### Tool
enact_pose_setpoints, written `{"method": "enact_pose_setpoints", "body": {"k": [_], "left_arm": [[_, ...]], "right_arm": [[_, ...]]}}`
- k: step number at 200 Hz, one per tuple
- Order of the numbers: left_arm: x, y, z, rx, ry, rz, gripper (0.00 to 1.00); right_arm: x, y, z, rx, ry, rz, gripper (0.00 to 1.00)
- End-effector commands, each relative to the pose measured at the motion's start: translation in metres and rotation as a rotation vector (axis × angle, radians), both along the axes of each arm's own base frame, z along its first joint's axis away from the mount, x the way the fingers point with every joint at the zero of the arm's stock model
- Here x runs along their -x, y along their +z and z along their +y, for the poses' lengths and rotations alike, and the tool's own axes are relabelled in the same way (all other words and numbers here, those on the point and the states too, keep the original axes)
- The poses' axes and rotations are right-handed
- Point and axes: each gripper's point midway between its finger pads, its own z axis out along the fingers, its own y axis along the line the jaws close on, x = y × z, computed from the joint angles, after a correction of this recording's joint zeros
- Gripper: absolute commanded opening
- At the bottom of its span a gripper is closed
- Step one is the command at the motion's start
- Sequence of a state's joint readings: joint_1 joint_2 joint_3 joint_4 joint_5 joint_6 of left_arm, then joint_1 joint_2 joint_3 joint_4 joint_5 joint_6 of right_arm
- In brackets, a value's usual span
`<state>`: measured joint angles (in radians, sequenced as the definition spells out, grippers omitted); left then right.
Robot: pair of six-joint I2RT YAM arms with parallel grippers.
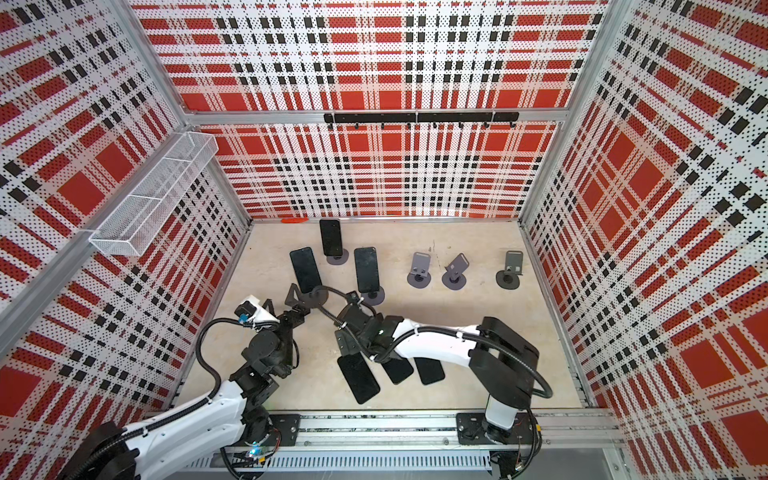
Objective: Remove the phone from the phone stand
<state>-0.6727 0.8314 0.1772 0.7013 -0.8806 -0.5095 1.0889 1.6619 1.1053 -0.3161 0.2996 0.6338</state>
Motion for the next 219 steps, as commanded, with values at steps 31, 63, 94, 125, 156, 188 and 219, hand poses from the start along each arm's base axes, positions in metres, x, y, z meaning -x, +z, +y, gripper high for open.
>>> {"method": "enact_pose_setpoints", "body": {"k": [31, 63, 94, 125, 156, 188, 219], "left_arm": [[-0.028, 0.015, -0.055, 0.011, -0.222, 0.079, 0.98], [-0.038, 0.035, -0.072, -0.034, -0.271, 0.133, 0.98], [-0.042, 0.049, -0.102, -0.021, -0.456, 0.173, 0.98], [-0.048, 0.044, -0.104, -0.118, -0.5, 0.396, 0.98], [-0.046, 0.045, -0.074, -0.19, -0.459, 0.466, 0.98], [-0.045, 0.034, -0.037, -0.162, -0.397, 0.486, 0.98], [-0.043, 0.019, 0.011, -0.135, -0.298, 0.506, 0.98]], "right_arm": [[-0.064, 0.088, -0.037, -0.194, -0.065, -0.259, 0.97], [-0.096, 0.114, -0.056, -0.246, -0.127, -0.29, 1.0], [-0.126, 0.122, -0.05, -0.177, -0.215, -0.283, 1.0], [-0.153, 0.116, -0.039, -0.108, -0.297, -0.243, 1.0], [-0.175, 0.117, -0.024, -0.085, -0.357, -0.214, 1.0], [-0.193, 0.115, -0.021, -0.009, -0.41, -0.207, 1.0], [-0.201, 0.109, -0.01, 0.013, -0.403, -0.173, 1.0]]}}
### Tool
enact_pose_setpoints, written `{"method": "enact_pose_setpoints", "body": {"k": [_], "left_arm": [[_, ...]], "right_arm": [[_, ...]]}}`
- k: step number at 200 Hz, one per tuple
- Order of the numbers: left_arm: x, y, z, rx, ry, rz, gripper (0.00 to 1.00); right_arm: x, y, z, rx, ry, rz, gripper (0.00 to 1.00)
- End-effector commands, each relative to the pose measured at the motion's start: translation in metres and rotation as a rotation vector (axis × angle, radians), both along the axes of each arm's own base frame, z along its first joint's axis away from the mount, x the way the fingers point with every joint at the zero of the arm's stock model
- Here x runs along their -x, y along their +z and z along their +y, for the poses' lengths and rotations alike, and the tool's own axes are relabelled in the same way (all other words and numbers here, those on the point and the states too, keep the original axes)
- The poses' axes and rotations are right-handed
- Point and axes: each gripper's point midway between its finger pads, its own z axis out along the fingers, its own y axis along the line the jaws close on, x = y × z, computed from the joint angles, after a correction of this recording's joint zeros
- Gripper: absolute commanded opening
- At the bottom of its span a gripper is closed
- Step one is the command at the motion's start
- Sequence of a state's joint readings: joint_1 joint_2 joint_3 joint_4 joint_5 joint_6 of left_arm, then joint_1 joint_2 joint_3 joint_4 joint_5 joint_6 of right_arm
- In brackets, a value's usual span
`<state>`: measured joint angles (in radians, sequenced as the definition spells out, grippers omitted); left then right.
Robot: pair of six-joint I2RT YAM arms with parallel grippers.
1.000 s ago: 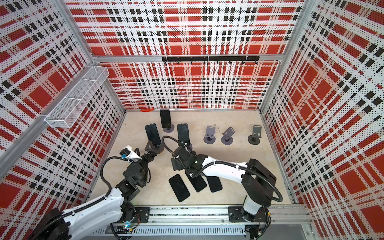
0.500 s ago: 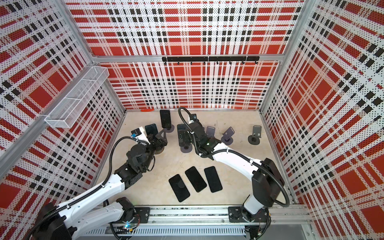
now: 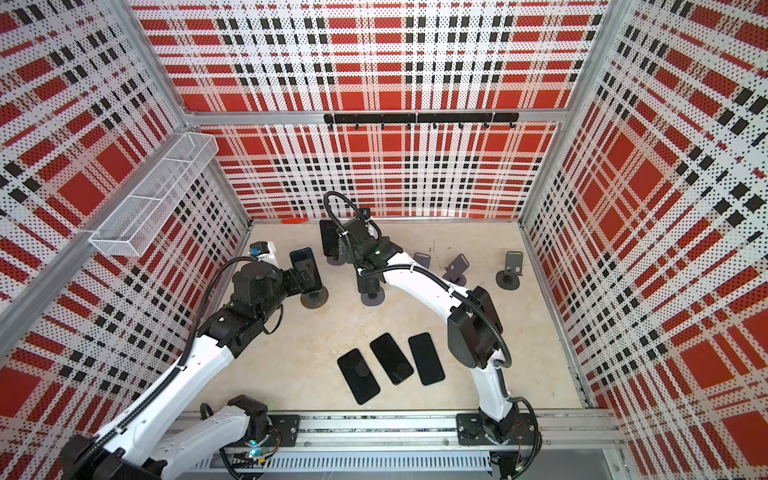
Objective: Remove the phone from the phone stand
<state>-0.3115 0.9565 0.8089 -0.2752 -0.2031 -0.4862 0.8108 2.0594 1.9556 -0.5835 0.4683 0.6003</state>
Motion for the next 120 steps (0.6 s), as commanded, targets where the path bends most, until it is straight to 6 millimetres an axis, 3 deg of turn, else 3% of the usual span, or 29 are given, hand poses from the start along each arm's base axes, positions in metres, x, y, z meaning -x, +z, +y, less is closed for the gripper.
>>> {"method": "enact_pose_setpoints", "body": {"k": [1, 21, 33, 63, 120], "left_arm": [[0.008, -0.019, 0.027, -0.026, 0.024, 0.048, 0.98], [0.009, -0.026, 0.054, -0.04, 0.09, 0.06, 0.98], [0.011, -0.031, 0.061, -0.028, 0.112, 0.065, 0.98], [0.008, -0.045, 0.049, 0.046, 0.067, 0.064, 0.98], [0.006, -0.046, 0.046, 0.062, 0.055, 0.066, 0.98]], "right_arm": [[0.0, -0.013, -0.005, 0.06, -0.034, 0.059, 1.0], [-0.005, -0.021, -0.003, 0.083, -0.063, 0.092, 1.0], [-0.008, -0.027, -0.002, 0.106, -0.08, 0.108, 1.0], [-0.014, -0.031, -0.007, 0.139, -0.124, 0.109, 1.0], [-0.018, -0.045, -0.007, 0.133, -0.141, 0.117, 1.0]]}}
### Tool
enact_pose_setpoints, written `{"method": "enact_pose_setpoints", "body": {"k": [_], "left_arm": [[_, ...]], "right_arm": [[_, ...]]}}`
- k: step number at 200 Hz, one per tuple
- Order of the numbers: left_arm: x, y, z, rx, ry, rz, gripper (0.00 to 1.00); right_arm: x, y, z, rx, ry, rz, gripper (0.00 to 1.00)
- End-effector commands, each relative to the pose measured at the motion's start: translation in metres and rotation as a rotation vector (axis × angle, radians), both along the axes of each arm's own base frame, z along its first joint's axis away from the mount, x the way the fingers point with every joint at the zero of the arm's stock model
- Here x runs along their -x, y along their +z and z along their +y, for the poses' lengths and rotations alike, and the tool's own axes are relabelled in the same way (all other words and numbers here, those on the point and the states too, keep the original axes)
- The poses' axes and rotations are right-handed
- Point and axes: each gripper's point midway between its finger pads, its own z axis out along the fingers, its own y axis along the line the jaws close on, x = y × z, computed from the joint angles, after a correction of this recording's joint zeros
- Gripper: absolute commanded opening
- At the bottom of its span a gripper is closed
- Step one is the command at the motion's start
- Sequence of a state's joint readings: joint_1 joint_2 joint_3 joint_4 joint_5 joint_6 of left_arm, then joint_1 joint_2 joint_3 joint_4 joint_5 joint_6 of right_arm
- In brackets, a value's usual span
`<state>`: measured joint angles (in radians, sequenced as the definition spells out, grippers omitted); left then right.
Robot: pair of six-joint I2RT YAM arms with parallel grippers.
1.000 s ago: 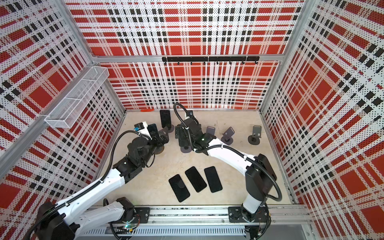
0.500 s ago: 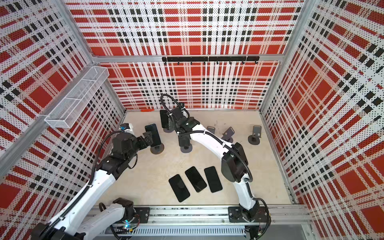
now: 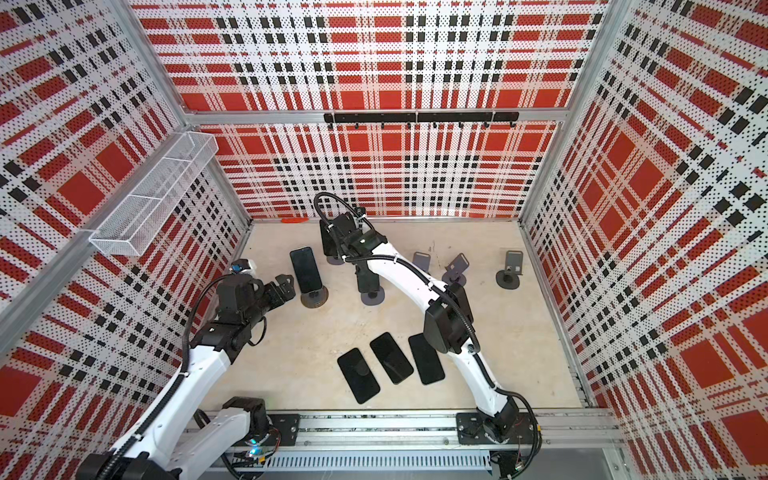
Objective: Remove the phone from the phone stand
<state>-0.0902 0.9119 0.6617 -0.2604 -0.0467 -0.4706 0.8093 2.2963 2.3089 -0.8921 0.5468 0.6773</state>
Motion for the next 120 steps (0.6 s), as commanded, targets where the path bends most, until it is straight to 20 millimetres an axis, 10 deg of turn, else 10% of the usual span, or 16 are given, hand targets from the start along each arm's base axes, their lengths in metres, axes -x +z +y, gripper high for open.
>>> {"method": "enact_pose_setpoints", "body": {"k": [1, 120], "left_arm": [[-0.004, 0.007, -0.004, 0.024, -0.018, -0.033, 0.98], [-0.001, 0.01, 0.002, 0.023, 0.006, -0.049, 0.98]], "right_arm": [[-0.002, -0.013, -0.006, 0.016, -0.037, 0.016, 1.0], [0.001, -0.039, -0.002, 0.034, -0.01, 0.078, 0.94]]}}
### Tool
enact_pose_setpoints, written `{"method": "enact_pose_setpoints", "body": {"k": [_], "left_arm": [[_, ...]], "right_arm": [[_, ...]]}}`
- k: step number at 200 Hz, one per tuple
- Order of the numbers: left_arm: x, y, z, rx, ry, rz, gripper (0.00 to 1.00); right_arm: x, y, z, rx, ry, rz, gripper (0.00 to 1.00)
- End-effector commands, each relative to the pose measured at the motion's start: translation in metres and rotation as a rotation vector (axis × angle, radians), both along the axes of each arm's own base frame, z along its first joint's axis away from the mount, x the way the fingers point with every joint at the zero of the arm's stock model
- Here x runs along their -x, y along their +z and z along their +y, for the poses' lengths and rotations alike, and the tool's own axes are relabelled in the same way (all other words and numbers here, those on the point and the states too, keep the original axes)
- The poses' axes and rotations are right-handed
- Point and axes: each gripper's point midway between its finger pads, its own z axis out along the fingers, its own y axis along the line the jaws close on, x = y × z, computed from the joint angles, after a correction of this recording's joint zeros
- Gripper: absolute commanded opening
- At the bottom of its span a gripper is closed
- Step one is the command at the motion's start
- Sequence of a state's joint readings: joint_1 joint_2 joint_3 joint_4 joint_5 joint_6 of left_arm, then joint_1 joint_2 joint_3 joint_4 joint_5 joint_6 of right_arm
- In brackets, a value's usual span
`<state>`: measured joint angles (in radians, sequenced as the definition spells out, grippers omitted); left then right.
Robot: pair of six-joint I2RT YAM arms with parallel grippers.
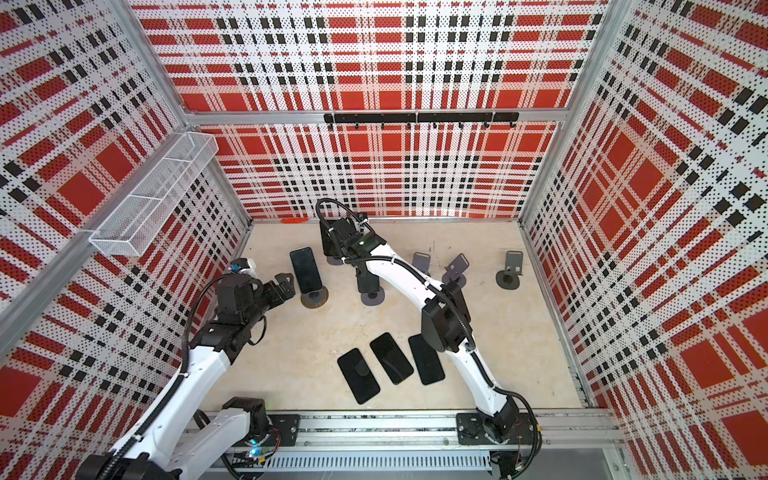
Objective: Remove the phone from the phone stand
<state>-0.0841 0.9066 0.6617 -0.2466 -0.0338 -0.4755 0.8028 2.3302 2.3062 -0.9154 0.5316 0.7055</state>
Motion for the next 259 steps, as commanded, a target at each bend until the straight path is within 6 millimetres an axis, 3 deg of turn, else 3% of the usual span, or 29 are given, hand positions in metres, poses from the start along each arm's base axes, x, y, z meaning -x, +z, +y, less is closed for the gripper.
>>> {"method": "enact_pose_setpoints", "body": {"k": [1, 148, 259], "left_arm": [[0.0, 0.006, 0.002, 0.012, 0.007, -0.031, 0.98], [0.002, 0.007, 0.002, 0.02, 0.011, -0.046, 0.98], [0.001, 0.009, 0.002, 0.026, 0.006, -0.053, 0.98]], "right_arm": [[0.001, -0.015, 0.0, 0.02, 0.007, 0.028, 0.94], [0.005, -0.035, 0.005, 0.025, 0.039, 0.083, 0.84], [0.004, -0.02, 0.0, 0.042, 0.042, 0.05, 0.73]]}}
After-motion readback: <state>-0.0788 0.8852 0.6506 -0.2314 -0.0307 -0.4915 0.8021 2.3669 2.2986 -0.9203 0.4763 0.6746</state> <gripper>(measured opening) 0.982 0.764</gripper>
